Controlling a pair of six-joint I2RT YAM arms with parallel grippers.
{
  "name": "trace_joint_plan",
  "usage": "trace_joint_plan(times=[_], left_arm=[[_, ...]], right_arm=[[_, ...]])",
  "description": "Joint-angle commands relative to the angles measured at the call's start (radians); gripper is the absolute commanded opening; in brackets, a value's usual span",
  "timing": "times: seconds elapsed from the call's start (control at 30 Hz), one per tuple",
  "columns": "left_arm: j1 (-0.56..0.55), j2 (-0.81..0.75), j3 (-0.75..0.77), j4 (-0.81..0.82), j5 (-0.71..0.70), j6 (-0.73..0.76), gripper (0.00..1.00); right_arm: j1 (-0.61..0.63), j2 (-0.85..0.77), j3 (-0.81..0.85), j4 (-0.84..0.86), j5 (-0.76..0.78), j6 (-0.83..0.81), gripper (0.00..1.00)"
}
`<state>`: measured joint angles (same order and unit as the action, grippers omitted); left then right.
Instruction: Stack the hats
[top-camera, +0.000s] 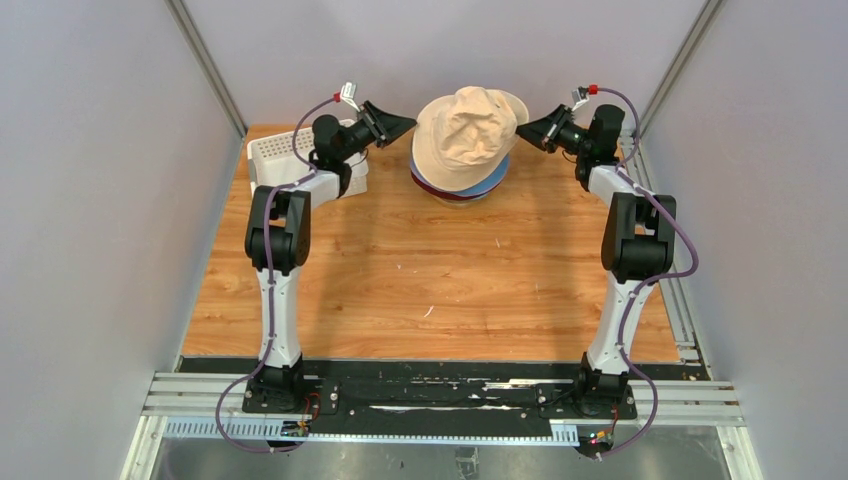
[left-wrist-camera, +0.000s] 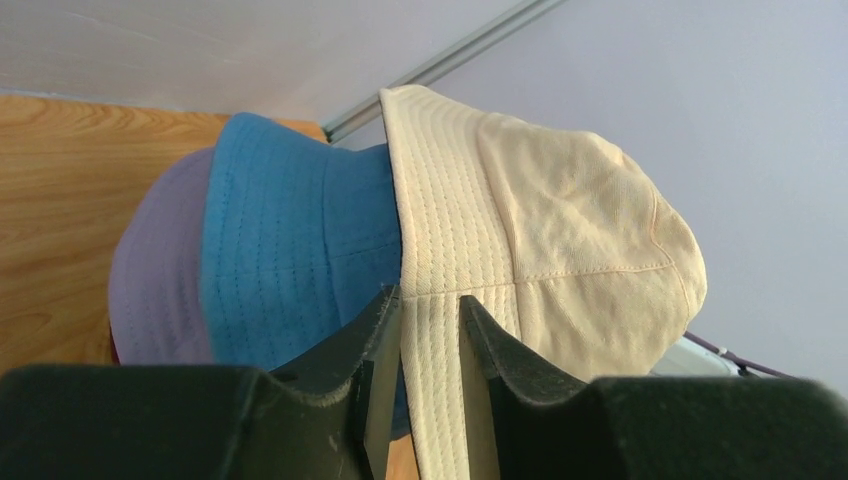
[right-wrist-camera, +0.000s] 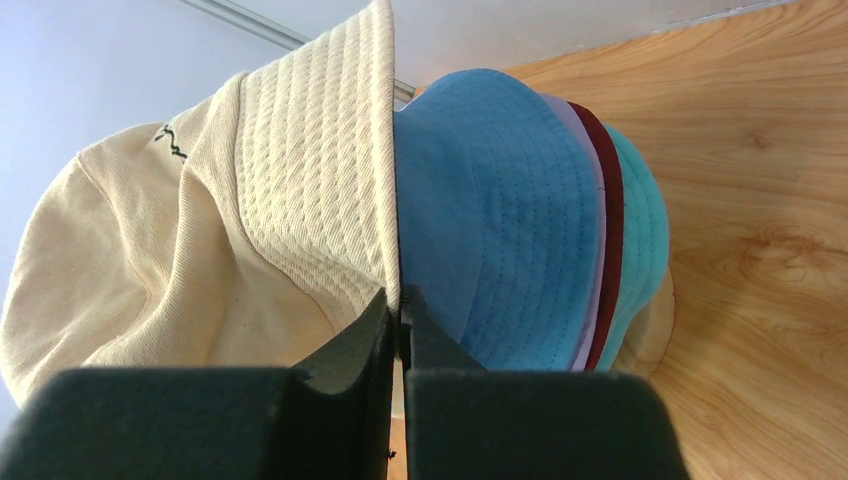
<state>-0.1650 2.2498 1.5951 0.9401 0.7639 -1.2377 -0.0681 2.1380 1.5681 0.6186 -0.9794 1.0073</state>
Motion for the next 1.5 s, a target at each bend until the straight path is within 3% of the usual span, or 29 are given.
trace_joint_plan(times=[0.0, 0.37, 0.7, 1.47], left_arm=[[-0.001, 0.027, 0.01, 0.035, 0.028, 0.003, 0.34], [-0.001, 0.094, 0.037, 0.056, 0.045, -0.023, 0.38], [-0.002, 0.139, 0.077, 0.223, 0.076, -0.15, 0.4], [-0.029, 0.197, 0.163, 0.241, 0.153, -0.21, 0.44]], right_arm=[[-0.016, 0.012, 0.032, 0.054, -0.002, 0.022, 0.01], [-0.016, 0.017, 0.038, 0.058, -0.002, 0.028, 0.0], [-0.016, 0.02, 0.042, 0.057, -0.002, 0.03, 0.01], [-0.013, 0.014, 0.043, 0.077, -0.002, 0.046, 0.01]])
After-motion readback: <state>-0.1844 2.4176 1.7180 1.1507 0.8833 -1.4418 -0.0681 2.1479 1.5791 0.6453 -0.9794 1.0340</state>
